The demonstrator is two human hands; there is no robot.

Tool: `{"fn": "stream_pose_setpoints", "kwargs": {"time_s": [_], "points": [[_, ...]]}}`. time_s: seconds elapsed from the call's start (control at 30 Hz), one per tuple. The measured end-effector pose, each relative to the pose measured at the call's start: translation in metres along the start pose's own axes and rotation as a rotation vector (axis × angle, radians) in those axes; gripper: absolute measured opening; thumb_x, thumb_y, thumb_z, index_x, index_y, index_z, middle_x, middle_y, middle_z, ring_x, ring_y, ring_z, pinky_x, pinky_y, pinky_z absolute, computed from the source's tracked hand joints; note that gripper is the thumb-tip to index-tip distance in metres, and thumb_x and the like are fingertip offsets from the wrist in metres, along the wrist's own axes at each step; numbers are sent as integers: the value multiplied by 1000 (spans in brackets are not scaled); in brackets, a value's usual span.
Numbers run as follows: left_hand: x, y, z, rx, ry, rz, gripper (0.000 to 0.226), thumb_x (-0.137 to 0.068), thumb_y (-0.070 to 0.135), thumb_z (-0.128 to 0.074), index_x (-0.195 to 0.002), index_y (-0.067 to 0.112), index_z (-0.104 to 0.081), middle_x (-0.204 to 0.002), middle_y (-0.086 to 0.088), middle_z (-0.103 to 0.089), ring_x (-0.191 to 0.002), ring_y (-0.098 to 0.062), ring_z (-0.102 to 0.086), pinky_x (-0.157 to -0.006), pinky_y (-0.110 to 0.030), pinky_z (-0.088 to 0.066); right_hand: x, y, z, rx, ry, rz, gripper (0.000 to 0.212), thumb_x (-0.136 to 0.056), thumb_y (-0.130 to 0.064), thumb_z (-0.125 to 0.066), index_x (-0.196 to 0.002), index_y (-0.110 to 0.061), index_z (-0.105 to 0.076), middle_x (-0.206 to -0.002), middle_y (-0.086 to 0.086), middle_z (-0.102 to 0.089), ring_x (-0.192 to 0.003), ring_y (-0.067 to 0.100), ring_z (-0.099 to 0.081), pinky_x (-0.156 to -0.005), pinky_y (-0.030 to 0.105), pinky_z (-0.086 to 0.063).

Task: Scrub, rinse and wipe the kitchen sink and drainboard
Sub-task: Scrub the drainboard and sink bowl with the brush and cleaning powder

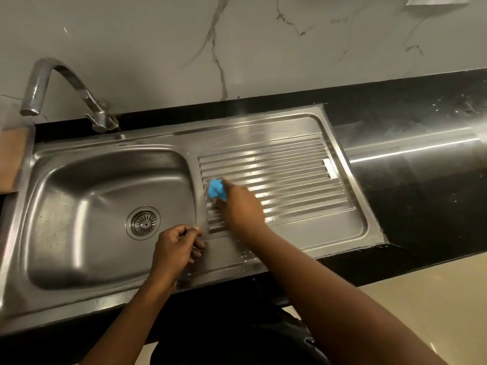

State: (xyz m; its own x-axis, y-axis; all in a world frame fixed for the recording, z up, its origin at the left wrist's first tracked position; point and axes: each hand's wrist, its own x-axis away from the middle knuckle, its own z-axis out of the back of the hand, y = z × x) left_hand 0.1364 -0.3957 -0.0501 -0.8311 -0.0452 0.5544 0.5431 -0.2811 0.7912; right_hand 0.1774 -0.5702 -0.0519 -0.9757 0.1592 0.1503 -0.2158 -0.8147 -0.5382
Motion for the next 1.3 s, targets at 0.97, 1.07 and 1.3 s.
{"fn": "stream_pose_setpoints", "kwargs": {"time_s": [0.97,1.07,1.3], "points": [[-13,14,-24,28,-46,-20,18,-98,14,-64,-88,5,-76,-69,-12,-72,-60,-23,-61,-53,-28,-44,-4,49,21,-68,33,-128,61,-97,-52,-61,-152,-31,-49,-124,6,-73,-111,29,-68,-87,38,-53],[-16,17,-29,20,-59,-24,18,-99,17,-65,-89,7,-77,-71,-10,-74,-61,-21,-62,-54,-29,-46,-3,60,27,-49,39,-134,62,-97,-55,-60,-154,-34,-45,-126,4,-72,-110,27,-69,-89,40,-56],[-22,18,-37,-20,-79,-35,19,-101,18,-64,-90,9,-77,-72,-10,-75,-62,-22,-65,-55,-29,-49,-8,176,122,-39,192,-354,44,-100,-42,-65,-138,-21,-60,-112,1,-72,-85,9,-65,-64,23,-48]]}}
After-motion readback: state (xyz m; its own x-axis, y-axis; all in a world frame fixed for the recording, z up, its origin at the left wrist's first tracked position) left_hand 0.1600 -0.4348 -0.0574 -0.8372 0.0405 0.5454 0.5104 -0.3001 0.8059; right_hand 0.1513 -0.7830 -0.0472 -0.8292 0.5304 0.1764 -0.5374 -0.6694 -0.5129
